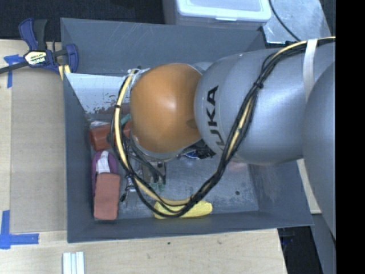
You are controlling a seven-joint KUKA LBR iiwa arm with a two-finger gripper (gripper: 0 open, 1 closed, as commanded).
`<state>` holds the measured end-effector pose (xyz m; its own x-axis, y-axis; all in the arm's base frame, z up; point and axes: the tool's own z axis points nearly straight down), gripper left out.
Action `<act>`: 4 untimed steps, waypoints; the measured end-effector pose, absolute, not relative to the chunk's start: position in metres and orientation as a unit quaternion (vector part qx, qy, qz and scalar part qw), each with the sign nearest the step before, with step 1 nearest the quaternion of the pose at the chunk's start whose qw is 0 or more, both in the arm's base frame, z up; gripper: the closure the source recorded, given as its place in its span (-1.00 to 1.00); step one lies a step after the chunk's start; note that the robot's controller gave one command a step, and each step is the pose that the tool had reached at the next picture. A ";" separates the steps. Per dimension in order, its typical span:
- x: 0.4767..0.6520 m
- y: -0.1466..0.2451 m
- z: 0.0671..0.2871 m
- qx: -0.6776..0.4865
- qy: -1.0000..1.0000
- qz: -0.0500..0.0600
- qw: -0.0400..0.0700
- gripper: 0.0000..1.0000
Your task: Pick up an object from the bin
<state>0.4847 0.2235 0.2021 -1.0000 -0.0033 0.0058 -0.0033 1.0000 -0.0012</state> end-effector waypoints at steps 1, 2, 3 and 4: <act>0.487 0.222 0.207 0.000 -1.000 -0.001 -0.001 -1.00; 0.535 0.234 0.112 0.173 -0.985 0.000 -0.002 -1.00; 0.568 0.242 0.144 0.360 -0.933 0.000 -0.006 -1.00; 0.505 0.233 0.104 0.478 -0.878 -0.001 0.002 -1.00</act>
Offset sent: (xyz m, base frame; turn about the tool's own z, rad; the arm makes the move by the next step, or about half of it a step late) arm 0.0686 0.0148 -0.1321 -0.4833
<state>0.5048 0.2331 0.1035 -0.5425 -0.8401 0.0027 -0.8400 0.5425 0.0032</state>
